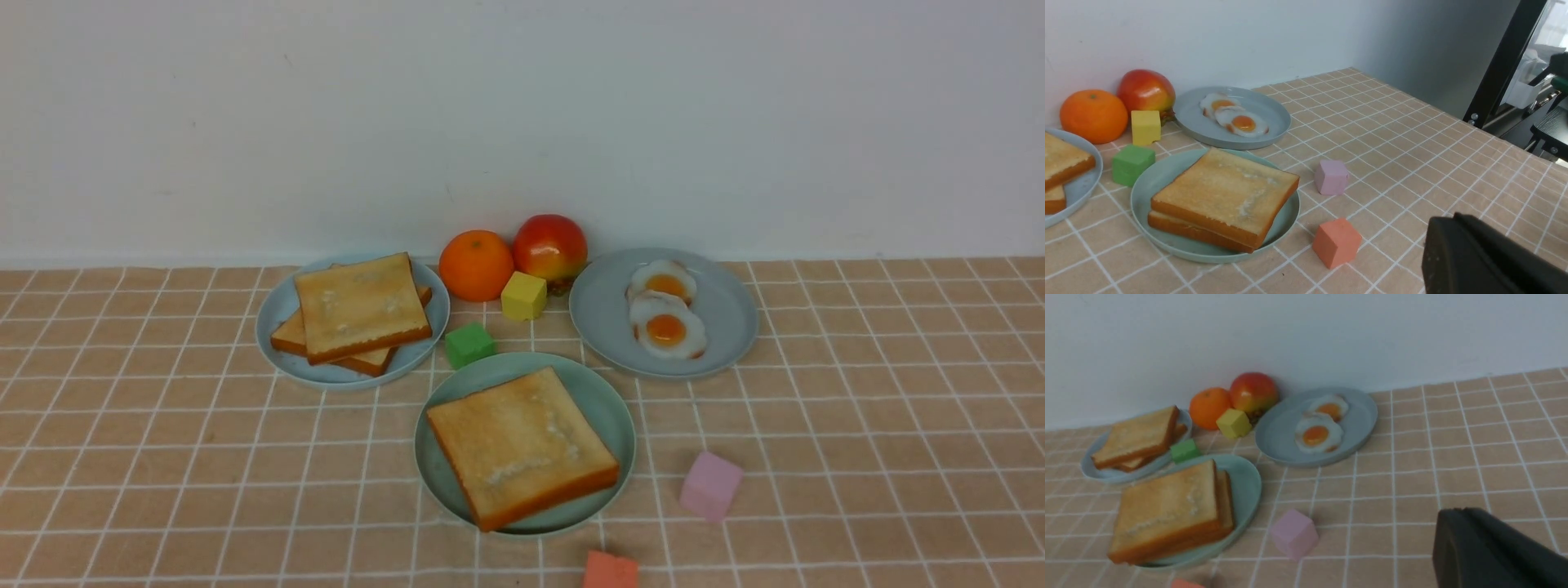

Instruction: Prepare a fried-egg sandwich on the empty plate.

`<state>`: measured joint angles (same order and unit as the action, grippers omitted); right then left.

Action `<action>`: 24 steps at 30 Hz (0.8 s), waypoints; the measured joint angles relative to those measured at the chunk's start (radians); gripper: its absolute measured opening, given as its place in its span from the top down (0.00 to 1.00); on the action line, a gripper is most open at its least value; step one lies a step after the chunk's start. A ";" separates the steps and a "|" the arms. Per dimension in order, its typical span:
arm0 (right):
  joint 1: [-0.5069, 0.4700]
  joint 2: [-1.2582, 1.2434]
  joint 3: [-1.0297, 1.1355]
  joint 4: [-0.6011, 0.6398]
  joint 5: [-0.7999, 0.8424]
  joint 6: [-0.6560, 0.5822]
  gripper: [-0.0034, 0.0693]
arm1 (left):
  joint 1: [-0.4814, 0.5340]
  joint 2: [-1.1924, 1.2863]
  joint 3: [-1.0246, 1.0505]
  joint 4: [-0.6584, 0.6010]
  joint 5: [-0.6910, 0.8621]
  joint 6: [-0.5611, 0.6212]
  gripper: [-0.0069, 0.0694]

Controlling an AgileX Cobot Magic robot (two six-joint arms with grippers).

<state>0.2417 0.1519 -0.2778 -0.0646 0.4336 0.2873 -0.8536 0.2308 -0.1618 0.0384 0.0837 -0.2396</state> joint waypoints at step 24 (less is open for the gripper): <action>-0.264 -0.163 0.293 0.238 -0.046 -0.399 0.97 | 0.000 0.000 0.001 0.000 0.025 -0.002 0.93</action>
<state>-0.0227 -0.0108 0.0156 0.1730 0.3872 -0.1116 -0.8536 0.2308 -0.1610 0.0384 0.1090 -0.2419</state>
